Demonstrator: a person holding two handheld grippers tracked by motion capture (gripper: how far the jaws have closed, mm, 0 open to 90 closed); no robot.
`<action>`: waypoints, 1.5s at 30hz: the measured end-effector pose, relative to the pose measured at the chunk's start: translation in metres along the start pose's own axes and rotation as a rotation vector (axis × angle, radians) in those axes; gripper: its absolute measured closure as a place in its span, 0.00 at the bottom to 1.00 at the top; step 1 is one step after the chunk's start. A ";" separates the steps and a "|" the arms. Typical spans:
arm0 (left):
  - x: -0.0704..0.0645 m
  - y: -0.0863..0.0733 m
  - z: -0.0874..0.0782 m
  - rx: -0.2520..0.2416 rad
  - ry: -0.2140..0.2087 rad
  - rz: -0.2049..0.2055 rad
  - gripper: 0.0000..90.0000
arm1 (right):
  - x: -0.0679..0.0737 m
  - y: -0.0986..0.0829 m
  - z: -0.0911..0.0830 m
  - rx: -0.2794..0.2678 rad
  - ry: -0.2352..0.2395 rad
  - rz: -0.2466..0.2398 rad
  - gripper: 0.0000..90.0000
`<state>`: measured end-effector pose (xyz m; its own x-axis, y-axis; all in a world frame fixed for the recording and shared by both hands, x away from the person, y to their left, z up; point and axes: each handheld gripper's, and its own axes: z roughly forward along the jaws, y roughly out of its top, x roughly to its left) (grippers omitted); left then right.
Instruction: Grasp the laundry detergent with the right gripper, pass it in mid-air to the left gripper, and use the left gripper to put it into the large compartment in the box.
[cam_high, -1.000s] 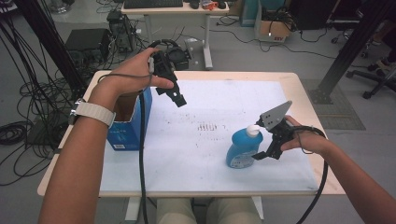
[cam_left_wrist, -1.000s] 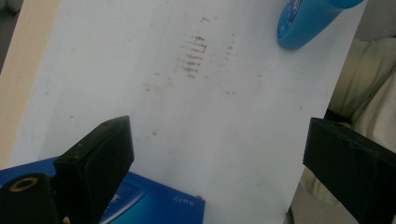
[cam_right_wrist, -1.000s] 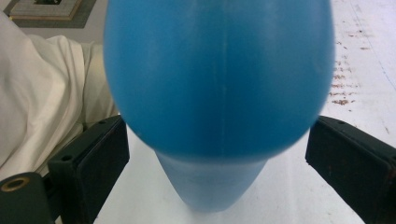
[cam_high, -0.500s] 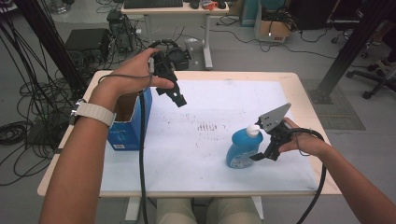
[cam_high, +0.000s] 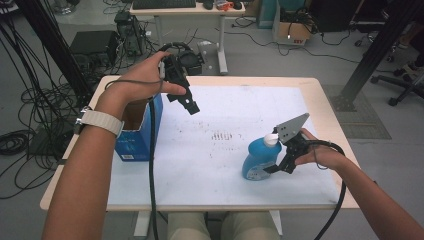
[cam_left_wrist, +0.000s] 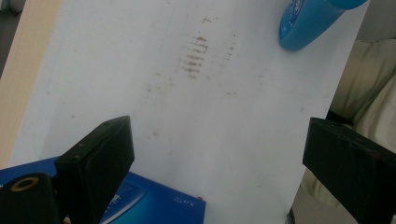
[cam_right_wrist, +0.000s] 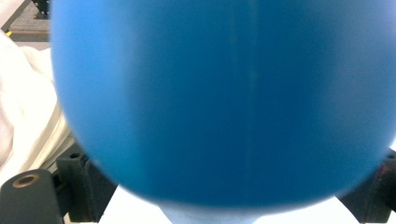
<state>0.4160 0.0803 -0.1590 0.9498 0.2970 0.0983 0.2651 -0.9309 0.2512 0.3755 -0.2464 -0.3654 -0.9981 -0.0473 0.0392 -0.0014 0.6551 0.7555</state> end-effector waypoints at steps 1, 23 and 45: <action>0.000 0.000 0.000 -0.001 0.001 0.000 0.10 | 0.000 0.000 0.000 -0.002 0.000 0.003 0.11; 0.001 -0.001 0.000 0.001 0.003 -0.001 0.10 | 0.000 -0.004 0.004 -0.042 0.015 -0.007 0.20; 0.001 -0.002 0.000 0.001 0.001 -0.003 0.10 | 0.002 -0.011 0.011 -0.082 0.006 0.003 0.25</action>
<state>0.4165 0.0820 -0.1596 0.9487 0.3004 0.0988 0.2684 -0.9301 0.2507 0.3731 -0.2455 -0.3802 -0.9977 -0.0498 0.0451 0.0070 0.5910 0.8066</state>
